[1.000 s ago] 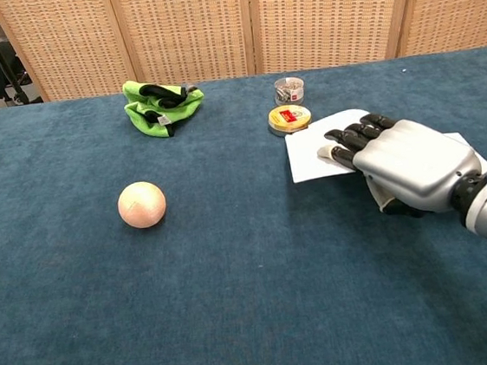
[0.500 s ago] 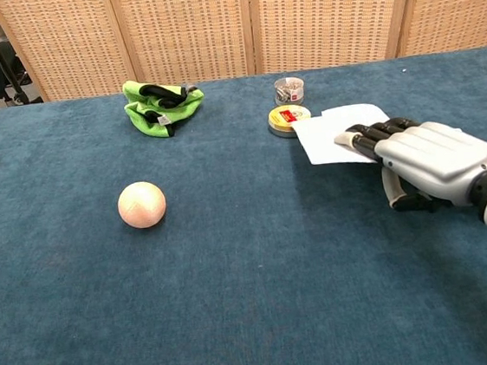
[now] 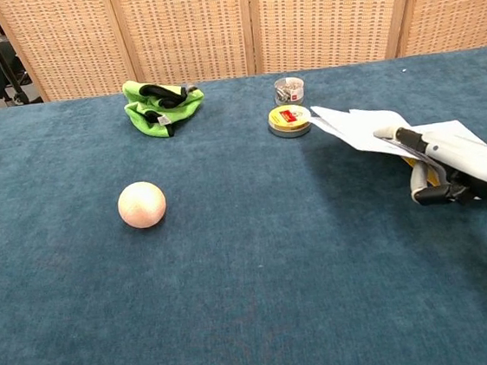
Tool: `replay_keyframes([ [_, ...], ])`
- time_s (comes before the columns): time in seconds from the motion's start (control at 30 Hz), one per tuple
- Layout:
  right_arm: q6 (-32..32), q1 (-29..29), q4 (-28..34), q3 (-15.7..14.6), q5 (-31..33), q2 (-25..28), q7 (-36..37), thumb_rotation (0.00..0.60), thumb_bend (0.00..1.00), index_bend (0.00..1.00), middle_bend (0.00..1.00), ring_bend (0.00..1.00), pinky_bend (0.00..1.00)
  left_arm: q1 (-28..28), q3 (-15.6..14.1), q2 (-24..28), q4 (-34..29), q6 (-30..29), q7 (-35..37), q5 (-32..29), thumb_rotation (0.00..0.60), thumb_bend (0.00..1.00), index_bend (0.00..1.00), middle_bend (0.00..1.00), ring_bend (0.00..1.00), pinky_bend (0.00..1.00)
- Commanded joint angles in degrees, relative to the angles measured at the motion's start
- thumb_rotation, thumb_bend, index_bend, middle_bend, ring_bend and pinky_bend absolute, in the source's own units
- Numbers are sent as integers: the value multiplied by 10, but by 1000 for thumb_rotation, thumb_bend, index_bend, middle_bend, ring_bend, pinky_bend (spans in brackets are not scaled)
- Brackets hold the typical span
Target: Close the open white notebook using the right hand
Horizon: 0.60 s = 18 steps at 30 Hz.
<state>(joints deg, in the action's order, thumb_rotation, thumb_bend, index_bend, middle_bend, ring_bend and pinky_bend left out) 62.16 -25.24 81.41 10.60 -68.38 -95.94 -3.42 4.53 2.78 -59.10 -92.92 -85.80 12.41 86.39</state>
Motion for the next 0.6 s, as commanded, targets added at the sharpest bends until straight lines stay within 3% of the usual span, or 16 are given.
replay_keyframes([
  [0.03,-22,16,-8,19,13,11,101,600,1000,0,0,0,0,0,-1,-1,-1,0,-2,1,600,0,0,0,0,0],
  [0.13,-26,25,-4,41,33,15,165,600,1000,0,0,0,0,0,-3,-2,-2,0,-6,4,600,0,0,0,0,0],
  [0.47,-93,33,17,75,114,42,252,600,998,0,0,0,0,-1,-5,-6,-1,-7,-6,15,600,0,0,0,0,0],
  [0.53,-90,34,11,77,118,41,250,600,931,0,0,0,0,-1,-5,-6,-1,-8,-6,15,600,0,0,0,0,0],
  [0.6,-79,35,5,78,120,37,244,600,719,0,0,0,0,-1,-5,-6,-1,-8,-5,15,600,0,0,0,0,0],
])
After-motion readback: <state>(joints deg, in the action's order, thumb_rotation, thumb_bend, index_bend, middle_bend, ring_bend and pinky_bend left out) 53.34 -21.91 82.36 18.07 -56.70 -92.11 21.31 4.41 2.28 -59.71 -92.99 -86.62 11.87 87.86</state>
